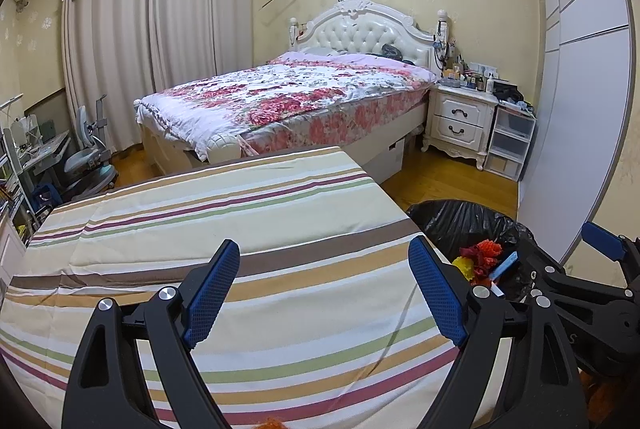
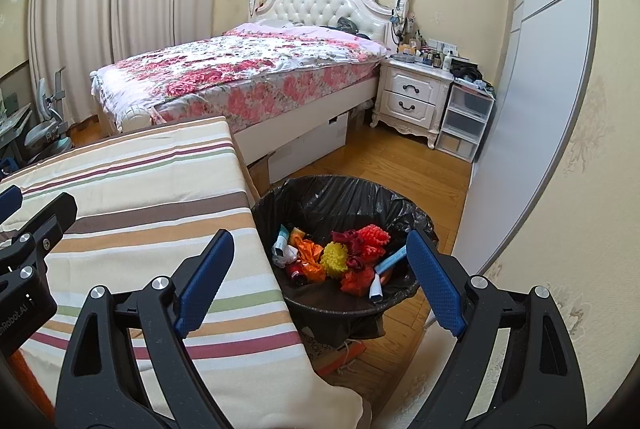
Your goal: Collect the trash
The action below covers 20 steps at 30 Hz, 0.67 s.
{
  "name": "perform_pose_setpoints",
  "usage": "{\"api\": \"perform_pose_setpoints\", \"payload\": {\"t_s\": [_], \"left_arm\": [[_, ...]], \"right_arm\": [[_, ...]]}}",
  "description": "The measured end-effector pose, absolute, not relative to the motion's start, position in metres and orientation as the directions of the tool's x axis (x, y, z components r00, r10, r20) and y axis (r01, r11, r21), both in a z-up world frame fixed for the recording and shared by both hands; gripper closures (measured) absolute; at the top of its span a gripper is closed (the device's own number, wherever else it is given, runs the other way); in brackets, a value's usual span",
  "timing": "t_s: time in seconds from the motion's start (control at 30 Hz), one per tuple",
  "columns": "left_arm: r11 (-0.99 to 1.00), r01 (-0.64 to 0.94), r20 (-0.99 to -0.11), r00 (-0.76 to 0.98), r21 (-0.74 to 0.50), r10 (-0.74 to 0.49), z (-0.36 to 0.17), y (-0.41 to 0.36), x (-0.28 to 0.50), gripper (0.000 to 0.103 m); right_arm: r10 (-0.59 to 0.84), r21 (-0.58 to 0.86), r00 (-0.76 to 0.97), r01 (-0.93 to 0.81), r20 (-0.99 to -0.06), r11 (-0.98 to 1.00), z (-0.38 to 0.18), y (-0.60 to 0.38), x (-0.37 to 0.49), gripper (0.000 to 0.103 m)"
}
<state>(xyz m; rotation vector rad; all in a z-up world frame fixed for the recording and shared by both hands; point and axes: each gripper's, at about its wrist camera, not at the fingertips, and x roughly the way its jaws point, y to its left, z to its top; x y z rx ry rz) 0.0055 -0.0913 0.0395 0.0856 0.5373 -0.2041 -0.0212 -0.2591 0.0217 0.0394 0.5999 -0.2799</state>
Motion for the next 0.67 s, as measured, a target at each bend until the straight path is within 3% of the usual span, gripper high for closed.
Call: {"api": "perform_pose_setpoints", "payload": {"t_s": [0.5, 0.67], "left_arm": [[0.983, 0.177, -0.523, 0.842, 0.04, -0.13, 0.034, -0.083, 0.011, 0.018], [0.989, 0.134, -0.581, 0.81, 0.059, -0.075, 0.019, -0.057, 0.026, 0.018]], "right_arm": [[-0.228, -0.048, 0.787, 0.246, -0.574, 0.968, 0.013, -0.249, -0.018, 0.017], [-0.182, -0.054, 0.78, 0.188, -0.599, 0.981, 0.006, -0.233, -0.005, 0.017]]}}
